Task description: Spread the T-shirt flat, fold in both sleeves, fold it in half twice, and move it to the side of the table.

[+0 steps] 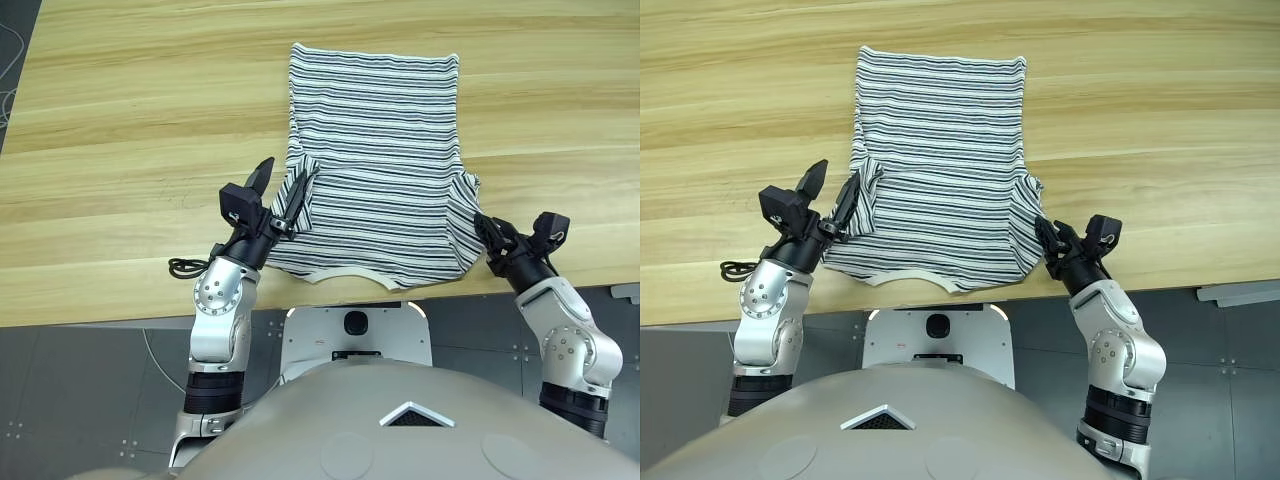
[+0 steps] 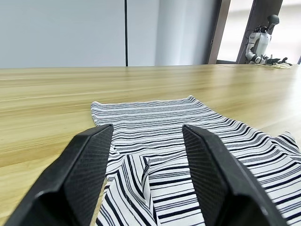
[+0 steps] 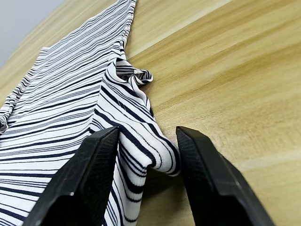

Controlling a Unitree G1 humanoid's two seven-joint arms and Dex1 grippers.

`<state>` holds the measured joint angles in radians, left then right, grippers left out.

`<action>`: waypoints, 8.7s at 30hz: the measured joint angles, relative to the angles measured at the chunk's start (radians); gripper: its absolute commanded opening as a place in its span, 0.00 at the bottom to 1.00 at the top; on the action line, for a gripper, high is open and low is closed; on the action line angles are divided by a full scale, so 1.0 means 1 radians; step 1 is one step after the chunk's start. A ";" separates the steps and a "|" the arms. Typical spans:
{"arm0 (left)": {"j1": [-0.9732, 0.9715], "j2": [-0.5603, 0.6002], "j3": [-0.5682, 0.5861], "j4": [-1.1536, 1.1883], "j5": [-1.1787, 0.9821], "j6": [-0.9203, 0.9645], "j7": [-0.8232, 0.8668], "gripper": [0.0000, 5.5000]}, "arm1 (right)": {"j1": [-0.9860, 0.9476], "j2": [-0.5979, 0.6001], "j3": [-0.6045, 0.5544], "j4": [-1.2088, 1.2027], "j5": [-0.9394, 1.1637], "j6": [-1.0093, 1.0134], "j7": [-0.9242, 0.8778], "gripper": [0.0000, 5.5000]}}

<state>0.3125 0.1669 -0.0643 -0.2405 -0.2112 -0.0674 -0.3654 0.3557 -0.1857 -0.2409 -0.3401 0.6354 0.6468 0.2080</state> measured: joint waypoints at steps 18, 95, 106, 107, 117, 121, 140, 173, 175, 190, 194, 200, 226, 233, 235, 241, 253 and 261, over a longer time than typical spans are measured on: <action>0.000 0.000 0.019 0.019 0.014 -0.020 0.001 0.51 | -0.004 0.018 0.048 -0.004 -0.086 -0.040 -0.038 0.02; -0.003 -0.011 0.020 0.058 0.030 -0.028 0.000 0.51 | -0.121 -0.201 0.343 0.064 -0.611 -0.745 0.053 0.34; -0.002 -0.008 0.026 0.058 0.030 -0.028 0.000 0.51 | -0.132 -0.273 0.498 0.314 -0.955 -0.934 0.048 0.34; -0.003 -0.007 0.029 0.058 0.030 -0.028 0.000 0.51 | -0.133 -0.281 0.501 0.325 -0.973 -0.946 0.047 0.34; -0.327 0.260 0.225 0.116 0.198 -0.124 0.039 0.51 | -0.188 -0.311 0.476 0.337 -0.977 -0.993 0.065 0.34; -0.613 0.441 0.112 0.238 0.388 -0.249 -0.065 0.51 | -0.238 -0.315 0.400 0.242 -0.690 -0.994 0.203 0.34; -0.466 0.885 -0.069 0.792 0.802 -1.324 -0.159 0.84 | -0.434 -0.769 0.337 0.782 -1.242 -1.979 0.252 0.50; -0.608 0.773 -0.341 0.769 1.331 -1.251 0.503 0.90 | -0.567 -0.799 0.596 0.823 -1.781 -2.004 -0.345 0.57; -0.622 0.775 -0.372 0.773 1.336 -1.241 0.532 0.90 | -0.580 -0.799 0.623 0.823 -1.784 -1.987 -0.366 0.57; -0.702 0.766 -0.561 0.865 1.327 -1.192 0.599 0.38 | -0.638 -0.799 0.810 0.801 -1.859 -1.898 -0.515 0.14; -0.725 0.762 -0.601 0.896 1.321 -1.190 0.582 0.21 | -0.655 -0.807 0.853 0.780 -1.916 -1.886 -0.575 0.02; -0.749 0.758 -0.638 0.924 1.273 -1.189 0.511 0.05 | -0.669 -0.811 0.877 0.793 -1.916 -1.885 -0.607 0.02; -0.581 0.902 -0.868 0.596 0.092 -0.941 -0.556 0.02 | -0.529 -0.935 0.961 0.463 -0.194 -1.234 0.957 0.02; -0.570 0.836 -0.632 0.635 -0.263 -0.675 -0.792 0.02 | -0.482 -0.816 0.755 0.464 -0.042 -1.027 1.006 0.02; -0.571 0.763 -0.572 0.714 -0.316 -0.585 -0.869 0.02 | -0.503 -0.734 0.704 0.526 -0.014 -0.924 0.997 0.02; -0.624 0.576 -0.385 0.920 -0.404 -0.311 -1.059 0.02 | -0.610 -0.476 0.578 0.726 -0.006 -0.779 0.937 0.02; -0.723 0.423 -0.065 0.984 -0.442 0.010 -1.195 0.02 | -0.779 -0.221 0.323 1.049 -0.124 -0.847 0.822 0.02; -0.895 0.316 0.113 1.225 -0.378 0.016 -1.035 0.02 | -0.884 -0.130 0.247 1.223 -0.268 -0.952 0.651 0.02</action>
<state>-0.5825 0.4827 0.0483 0.9847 -0.5892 -0.0509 -1.4000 -0.5286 -0.3160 0.0062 0.8829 0.3669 -0.3050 0.8587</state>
